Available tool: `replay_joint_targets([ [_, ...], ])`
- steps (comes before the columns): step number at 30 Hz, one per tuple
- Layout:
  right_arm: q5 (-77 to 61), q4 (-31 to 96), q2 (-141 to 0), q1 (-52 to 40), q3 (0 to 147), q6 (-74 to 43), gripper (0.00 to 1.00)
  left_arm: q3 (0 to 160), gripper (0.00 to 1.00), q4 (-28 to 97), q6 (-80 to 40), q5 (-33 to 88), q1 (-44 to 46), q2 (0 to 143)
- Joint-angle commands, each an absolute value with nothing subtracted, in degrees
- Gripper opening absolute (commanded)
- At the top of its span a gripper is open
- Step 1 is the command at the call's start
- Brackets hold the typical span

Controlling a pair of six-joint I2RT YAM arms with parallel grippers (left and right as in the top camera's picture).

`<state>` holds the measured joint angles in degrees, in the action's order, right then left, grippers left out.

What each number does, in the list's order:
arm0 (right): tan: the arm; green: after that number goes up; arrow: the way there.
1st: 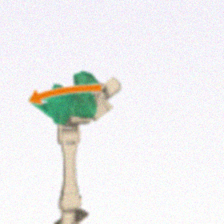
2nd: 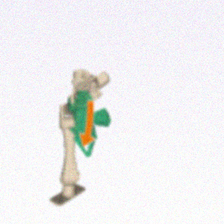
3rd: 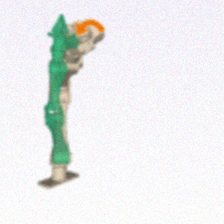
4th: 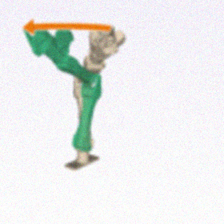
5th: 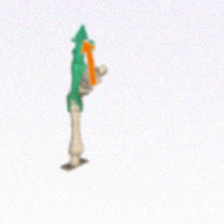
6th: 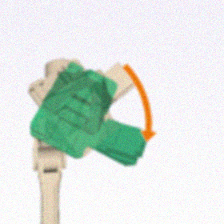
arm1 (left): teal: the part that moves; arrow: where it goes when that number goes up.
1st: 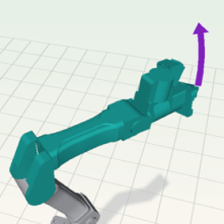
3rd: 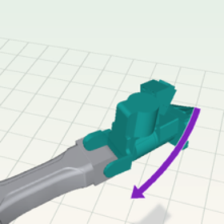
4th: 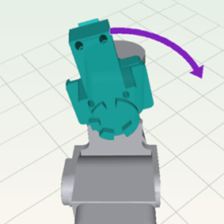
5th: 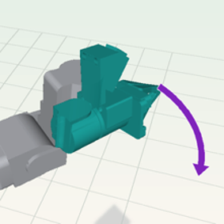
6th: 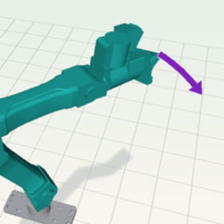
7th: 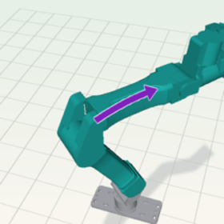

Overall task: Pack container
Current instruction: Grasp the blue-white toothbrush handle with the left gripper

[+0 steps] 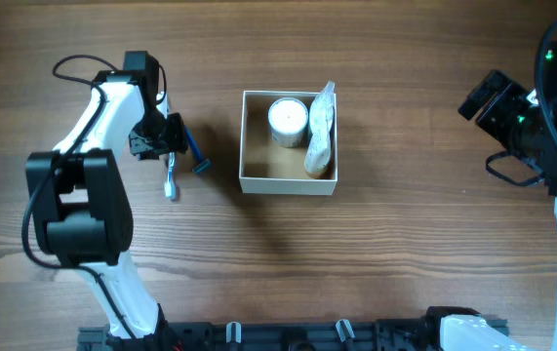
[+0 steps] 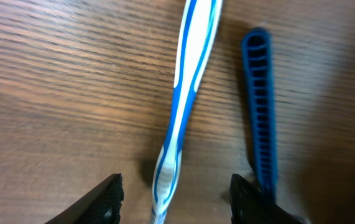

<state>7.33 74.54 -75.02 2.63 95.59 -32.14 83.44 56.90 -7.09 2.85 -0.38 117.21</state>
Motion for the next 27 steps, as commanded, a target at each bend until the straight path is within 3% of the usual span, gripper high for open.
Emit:
replay_joint_targets([
  [1, 7.7, 74.4, -75.7, 2.9, 96.0, -33.0, 1.00, 82.3, 0.56, 55.9, -6.1, 2.9, -0.5, 120.0],
  [3, 7.7, 74.4, -75.7, 2.9, 96.0, -33.0, 1.00, 82.1, 0.53, 55.7, -6.2, 2.9, -0.5, 120.7],
  [9, 7.7, 74.4, -75.7, 2.9, 96.0, -33.0, 1.00, 82.1, 0.24, 56.4, -6.2, 2.9, -0.5, 120.7],
  [13, 7.7, 74.4, -75.7, 2.9, 96.0, -33.0, 1.00, 82.1, 0.19, 57.6, -6.2, 2.2, -0.5, 120.2],
  [17, 7.7, 74.4, -75.7, 2.9, 96.0, -33.0, 1.00, 82.2, 0.06, 58.3, -6.2, 1.6, -0.5, 117.9],
  [27, 7.7, 74.4, -75.7, 2.9, 96.0, -33.0, 1.00, 82.2, 0.04, 61.3, -8.1, 4.9, 0.3, 103.5],
])
